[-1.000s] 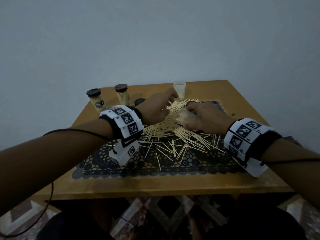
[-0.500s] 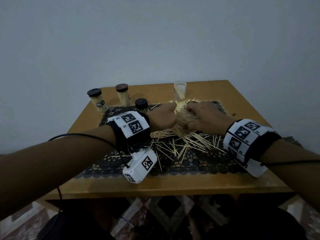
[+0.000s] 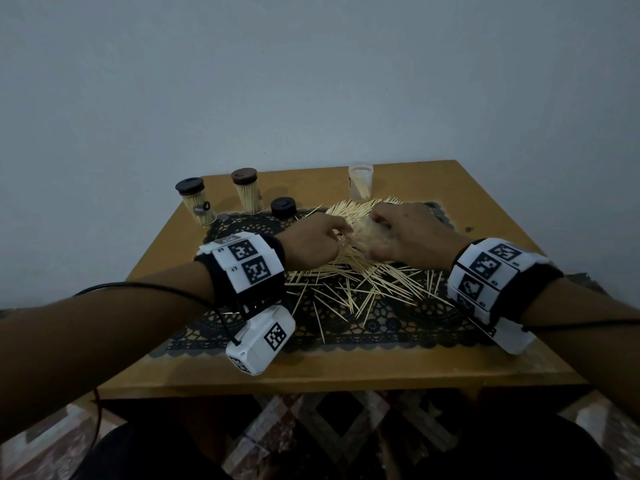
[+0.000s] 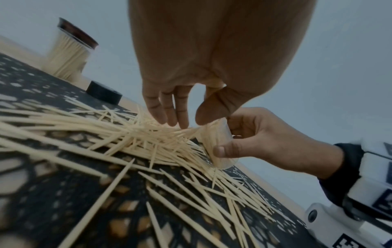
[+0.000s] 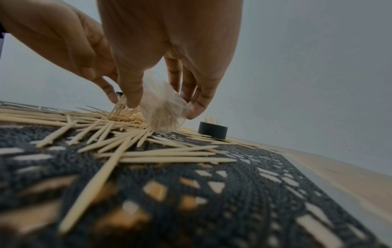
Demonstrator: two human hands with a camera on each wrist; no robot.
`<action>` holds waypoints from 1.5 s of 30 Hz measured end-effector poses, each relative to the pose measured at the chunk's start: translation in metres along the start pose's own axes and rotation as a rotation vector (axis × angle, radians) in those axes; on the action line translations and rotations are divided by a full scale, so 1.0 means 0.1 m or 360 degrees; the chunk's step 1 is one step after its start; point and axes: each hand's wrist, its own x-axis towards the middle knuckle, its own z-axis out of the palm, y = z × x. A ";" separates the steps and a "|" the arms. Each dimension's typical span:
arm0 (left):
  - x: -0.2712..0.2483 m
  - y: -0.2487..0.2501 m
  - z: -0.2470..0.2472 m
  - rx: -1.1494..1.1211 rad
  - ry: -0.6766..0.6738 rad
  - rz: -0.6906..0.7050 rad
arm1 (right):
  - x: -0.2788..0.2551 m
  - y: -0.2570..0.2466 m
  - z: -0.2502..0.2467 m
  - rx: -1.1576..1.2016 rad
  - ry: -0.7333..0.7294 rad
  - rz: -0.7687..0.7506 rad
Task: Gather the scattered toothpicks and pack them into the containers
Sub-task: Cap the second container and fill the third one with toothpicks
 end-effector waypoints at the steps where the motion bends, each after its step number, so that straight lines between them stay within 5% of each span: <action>1: 0.00 0.02 0.00 -0.0019 -0.0001 0.0042 | 0.00 0.01 0.01 0.0007 0.0003 -0.0021; 9: 0.07 -0.06 -0.04 0.0150 0.0280 0.0053 | 0.02 0.05 0.03 -0.0019 -0.0005 -0.0024; 14: 0.03 -0.03 -0.05 0.0265 0.0025 0.0212 | 0.01 0.05 0.02 0.0037 -0.0006 -0.0041; 39: 0.16 -0.10 -0.12 0.0051 -0.0323 0.0085 | 0.01 0.09 0.03 0.0126 0.0007 -0.0093; 45: 0.10 -0.37 -0.35 0.0066 -0.0007 -0.0059 | 0.01 0.15 0.02 0.0030 0.0044 -0.0013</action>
